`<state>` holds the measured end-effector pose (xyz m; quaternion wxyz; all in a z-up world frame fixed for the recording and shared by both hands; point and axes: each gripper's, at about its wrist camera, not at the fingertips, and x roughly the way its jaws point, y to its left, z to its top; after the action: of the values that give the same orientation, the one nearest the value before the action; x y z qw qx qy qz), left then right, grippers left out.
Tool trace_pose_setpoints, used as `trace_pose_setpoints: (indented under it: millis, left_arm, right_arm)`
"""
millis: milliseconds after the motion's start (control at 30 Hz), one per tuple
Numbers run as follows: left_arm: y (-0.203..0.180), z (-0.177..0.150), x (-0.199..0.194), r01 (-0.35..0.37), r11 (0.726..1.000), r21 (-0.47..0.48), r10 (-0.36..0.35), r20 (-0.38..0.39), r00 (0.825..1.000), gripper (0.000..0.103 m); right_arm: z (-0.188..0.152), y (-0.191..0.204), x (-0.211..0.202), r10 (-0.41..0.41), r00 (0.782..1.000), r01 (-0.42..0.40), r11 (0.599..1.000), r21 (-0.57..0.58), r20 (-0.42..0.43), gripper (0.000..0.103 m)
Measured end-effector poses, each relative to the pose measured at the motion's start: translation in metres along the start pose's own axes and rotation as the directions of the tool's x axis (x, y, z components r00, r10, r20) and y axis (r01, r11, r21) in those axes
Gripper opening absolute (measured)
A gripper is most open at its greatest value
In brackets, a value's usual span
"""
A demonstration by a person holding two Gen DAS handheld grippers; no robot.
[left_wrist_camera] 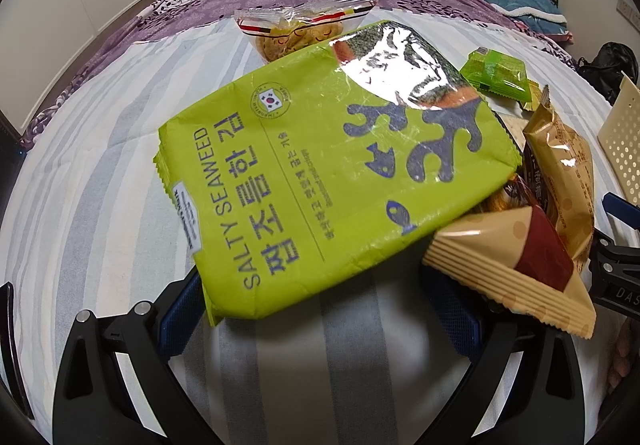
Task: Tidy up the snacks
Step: 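Move the left tool to the clear zip bag while the right tool approaches the tan pouch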
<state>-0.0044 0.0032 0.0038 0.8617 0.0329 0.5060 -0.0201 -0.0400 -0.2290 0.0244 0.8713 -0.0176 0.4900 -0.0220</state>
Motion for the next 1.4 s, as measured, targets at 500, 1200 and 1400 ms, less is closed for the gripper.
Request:
trace_pose_setpoints:
  millis: [500,1200,1400]
  left_arm:
    - [-0.004,-0.015,-0.061,-0.055,0.998,-0.014,0.056,0.045,0.997,0.101]
    - [0.006,0.016,-0.111,-0.102,0.994,-0.035,0.106,0.177,0.978,0.101]
    - [0.014,0.018,-0.104,-0.079,0.995,-0.058,0.087,0.157,0.984,0.101]
  right_arm:
    - [-0.009,0.003,-0.065,0.114,0.979,-0.099,0.991,-0.090,0.171,0.098]
    - [0.005,0.013,-0.112,0.236,0.927,-0.218,0.971,-0.093,0.291,0.098]
    - [0.003,0.020,-0.101,0.245,0.936,-0.226,0.969,-0.100,0.254,0.098]
